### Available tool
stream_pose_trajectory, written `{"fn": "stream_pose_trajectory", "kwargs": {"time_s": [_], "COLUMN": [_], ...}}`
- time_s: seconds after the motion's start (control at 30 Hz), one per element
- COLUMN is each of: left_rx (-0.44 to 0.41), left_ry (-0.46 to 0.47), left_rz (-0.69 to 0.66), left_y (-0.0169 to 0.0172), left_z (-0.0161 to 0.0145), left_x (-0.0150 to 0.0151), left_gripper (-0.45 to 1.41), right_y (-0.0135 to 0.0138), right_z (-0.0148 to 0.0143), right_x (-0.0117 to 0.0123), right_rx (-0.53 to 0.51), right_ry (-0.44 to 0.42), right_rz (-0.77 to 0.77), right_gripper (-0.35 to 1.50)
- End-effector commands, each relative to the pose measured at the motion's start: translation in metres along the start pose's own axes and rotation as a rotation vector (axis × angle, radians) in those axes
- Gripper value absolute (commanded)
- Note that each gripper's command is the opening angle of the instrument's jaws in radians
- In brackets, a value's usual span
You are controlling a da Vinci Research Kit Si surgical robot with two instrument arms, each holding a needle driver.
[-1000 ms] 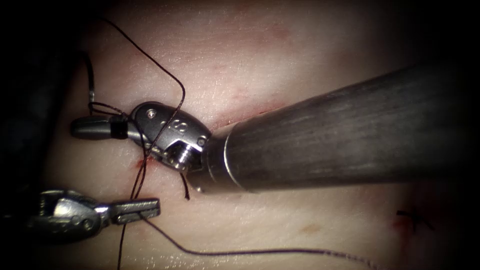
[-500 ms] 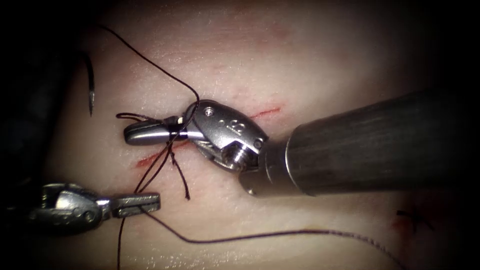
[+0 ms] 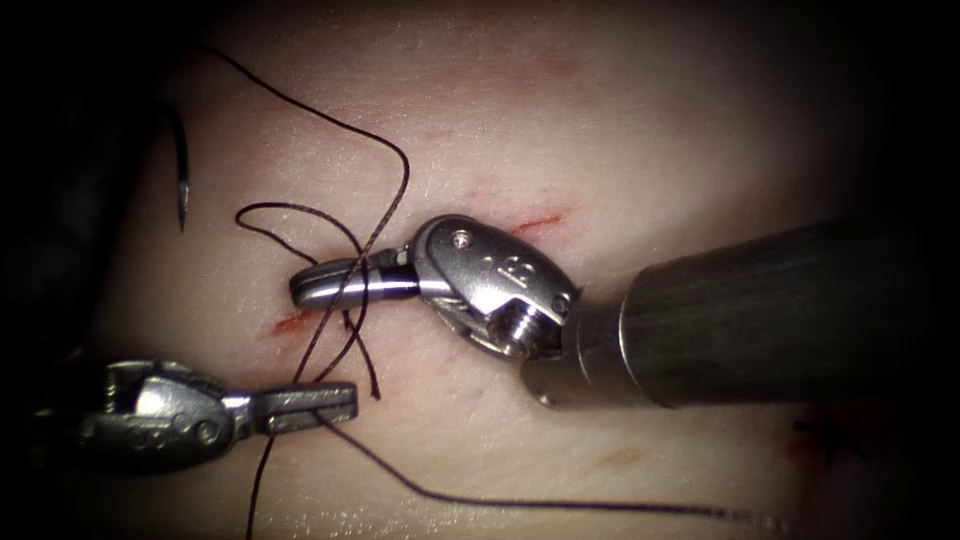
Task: Wound Closure
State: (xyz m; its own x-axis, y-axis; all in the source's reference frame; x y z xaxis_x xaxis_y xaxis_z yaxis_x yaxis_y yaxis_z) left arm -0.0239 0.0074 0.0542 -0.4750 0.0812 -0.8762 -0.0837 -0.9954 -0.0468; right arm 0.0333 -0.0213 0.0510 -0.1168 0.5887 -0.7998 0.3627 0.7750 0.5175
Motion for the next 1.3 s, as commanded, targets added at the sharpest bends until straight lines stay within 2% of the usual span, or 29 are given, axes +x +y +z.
{"fn": "stream_pose_trajectory", "kwargs": {"time_s": [0.03,0.17,0.4,0.57,0.67,0.7,0.73,0.9,1.03,1.07,1.1,1.27,1.3], "left_rx": [-0.003,-0.001,0.003,0.006,0.006,0.005,0.002,0.002,0.001,0.001,0.002,0.002,0.002], "left_ry": [0.002,0.002,0.005,-0.006,-0.010,-0.009,-0.008,-0.014,-0.019,-0.019,-0.021,-0.021,-0.022], "left_rz": [-0.004,-0.001,0.011,0.022,0.022,0.021,0.020,0.016,0.006,0.006,-0.002,-0.004,-0.004], "left_y": [0.0005,0.0000,-0.0001,-0.0006,-0.0008,-0.0008,-0.0009,-0.0014,-0.0024,-0.0024,-0.0025,-0.0027,-0.0027], "left_z": [0.0010,0.0016,0.0029,0.0021,0.0016,0.0015,0.0012,0.0005,0.0001,0.0001,0.0000,-0.0001,0.0000], "left_x": [-0.0005,-0.0014,-0.0030,-0.0043,-0.0045,-0.0045,-0.0044,-0.0044,-0.0043,-0.0043,-0.0042,-0.0041,-0.0041], "left_gripper": [-0.45,-0.45,-0.45,-0.45,-0.45,-0.45,-0.45,-0.45,-0.45,-0.45,-0.45,-0.45,-0.45], "right_y": [-0.0008,-0.0014,-0.0011,-0.0007,-0.0002,0.0000,0.0002,0.0001,0.0001,0.0001,0.0000,0.0000,-0.0002], "right_z": [-0.0002,-0.0009,0.0003,-0.0001,-0.0002,-0.0001,0.0003,0.0006,0.0010,0.0010,0.0013,0.0030,0.0034], "right_x": [-0.0010,-0.0007,-0.0005,-0.0006,-0.0005,-0.0005,-0.0005,-0.0007,-0.0012,-0.0012,-0.0014,-0.0021,-0.0022], "right_rx": [0.007,0.027,0.091,0.178,0.225,0.242,0.304,0.401,0.489,0.489,0.508,0.561,0.568], "right_ry": [0.000,0.004,0.033,0.059,0.036,0.017,-0.030,-0.151,-0.294,-0.294,-0.354,-0.481,-0.495], "right_rz": [0.005,0.001,-0.012,-0.011,-0.006,-0.003,0.004,0.001,-0.036,-0.036,-0.052,-0.227,-0.249], "right_gripper": [-0.35,-0.35,-0.35,-0.35,-0.35,-0.35,-0.35,-0.35,-0.35,-0.35,-0.35,-0.35,-0.06]}}
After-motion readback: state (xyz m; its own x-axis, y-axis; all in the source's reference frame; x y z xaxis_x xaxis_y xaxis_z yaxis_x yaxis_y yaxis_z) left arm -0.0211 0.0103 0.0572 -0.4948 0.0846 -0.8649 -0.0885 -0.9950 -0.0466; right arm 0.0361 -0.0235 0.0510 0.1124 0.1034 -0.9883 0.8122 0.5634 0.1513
